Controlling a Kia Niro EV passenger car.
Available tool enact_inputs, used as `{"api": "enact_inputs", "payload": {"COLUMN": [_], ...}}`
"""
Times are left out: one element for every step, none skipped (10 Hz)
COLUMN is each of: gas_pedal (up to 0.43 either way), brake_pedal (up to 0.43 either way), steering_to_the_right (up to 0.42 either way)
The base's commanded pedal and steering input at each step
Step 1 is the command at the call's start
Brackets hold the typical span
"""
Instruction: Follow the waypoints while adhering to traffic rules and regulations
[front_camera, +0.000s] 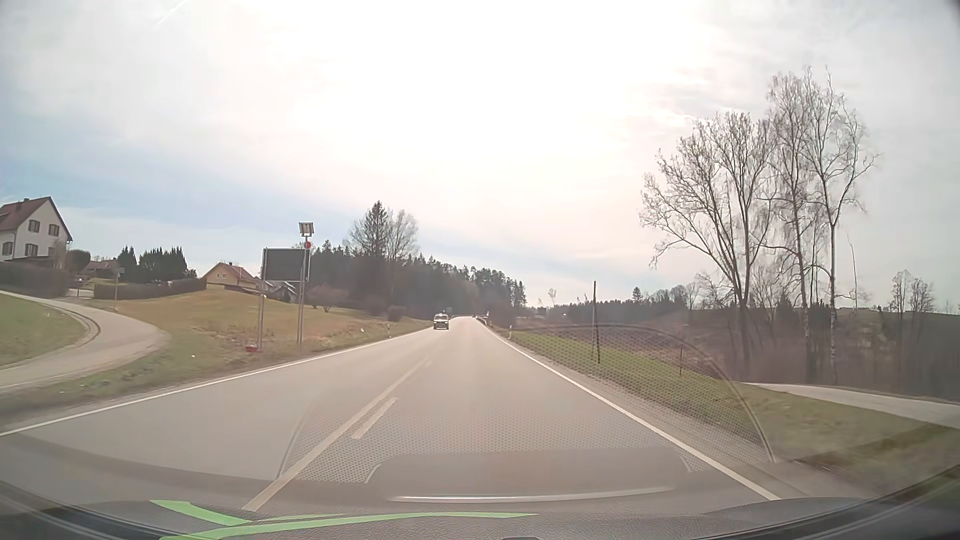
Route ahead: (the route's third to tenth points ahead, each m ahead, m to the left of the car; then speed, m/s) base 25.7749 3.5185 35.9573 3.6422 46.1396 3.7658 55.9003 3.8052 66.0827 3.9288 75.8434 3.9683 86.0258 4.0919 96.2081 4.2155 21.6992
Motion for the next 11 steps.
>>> {"api": "enact_inputs", "payload": {"gas_pedal": [0.280, 0.280, 0.280, 0.280, 0.280, 0.280, 0.280, 0.280, 0.280, 0.280, 0.280], "brake_pedal": [0.000, 0.000, 0.000, 0.000, 0.000, 0.000, 0.000, 0.000, 0.000, 0.000, 0.000], "steering_to_the_right": [0.002, 0.001, 0.001, 0.001, 0.001, 0.000, 0.000, 0.001, 0.001, 0.000, 0.000]}}
